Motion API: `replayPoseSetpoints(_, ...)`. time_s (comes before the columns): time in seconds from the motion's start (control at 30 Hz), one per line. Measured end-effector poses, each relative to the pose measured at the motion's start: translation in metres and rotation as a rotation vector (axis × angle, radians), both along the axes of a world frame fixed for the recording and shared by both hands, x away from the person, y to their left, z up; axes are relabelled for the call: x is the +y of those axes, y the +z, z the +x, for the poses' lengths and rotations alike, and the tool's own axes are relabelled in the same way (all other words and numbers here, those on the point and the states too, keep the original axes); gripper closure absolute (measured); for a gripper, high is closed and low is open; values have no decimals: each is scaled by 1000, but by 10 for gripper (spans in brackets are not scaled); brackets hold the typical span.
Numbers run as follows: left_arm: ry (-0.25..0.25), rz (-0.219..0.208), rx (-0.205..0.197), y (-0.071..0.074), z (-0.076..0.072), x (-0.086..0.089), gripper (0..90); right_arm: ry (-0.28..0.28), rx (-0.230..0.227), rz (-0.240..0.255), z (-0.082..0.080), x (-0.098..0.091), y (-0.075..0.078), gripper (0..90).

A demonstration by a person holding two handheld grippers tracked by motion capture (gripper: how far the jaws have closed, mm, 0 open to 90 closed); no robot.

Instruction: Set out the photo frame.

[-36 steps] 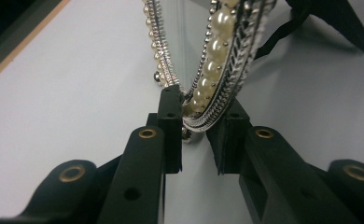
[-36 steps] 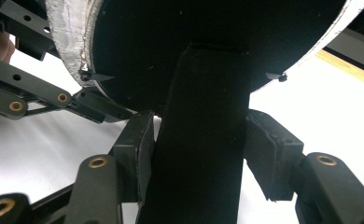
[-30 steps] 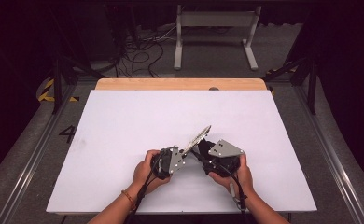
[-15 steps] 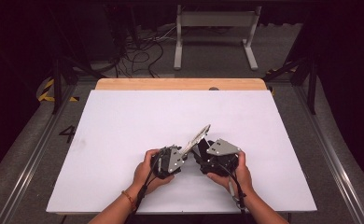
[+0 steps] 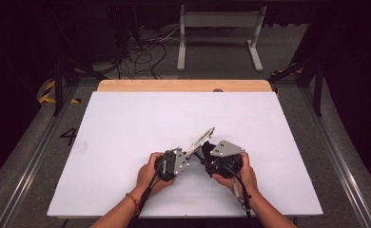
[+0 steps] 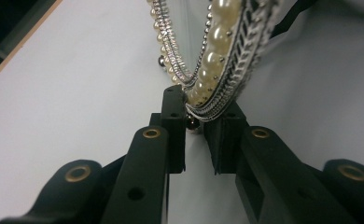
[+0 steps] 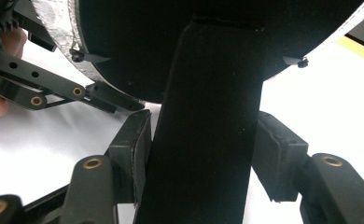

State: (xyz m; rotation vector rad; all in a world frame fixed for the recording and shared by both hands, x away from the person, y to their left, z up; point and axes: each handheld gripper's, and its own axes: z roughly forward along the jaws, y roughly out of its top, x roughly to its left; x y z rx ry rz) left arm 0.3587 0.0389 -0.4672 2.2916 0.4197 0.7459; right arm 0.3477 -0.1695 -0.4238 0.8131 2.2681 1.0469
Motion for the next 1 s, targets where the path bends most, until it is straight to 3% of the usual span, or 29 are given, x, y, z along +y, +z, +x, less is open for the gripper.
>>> replayPoseSetpoints(0.23, 11, 35, -39, -1, -7, 1, 792, 43, 20, -16, 3, -1, 2, 428)
replayPoseSetpoints(0.53, -15, 10, 2, 1, -19, 2, 764, 98, 42, -18, 3, -5, 4, 429)
replayPoseSetpoints(0.73, -67, -77, 76, 3, -20, 8, 727, 108, 40, -29, 1, -8, 6, 432)
replayPoseSetpoints(0.8, -96, -117, 87, 6, -20, 12, 688, 91, 33, -27, -1, -10, 6, 383)
replayPoseSetpoints(1.0, -135, -189, 122, 17, -20, 31, 535, 37, 16, -14, -6, -13, 3, 347)
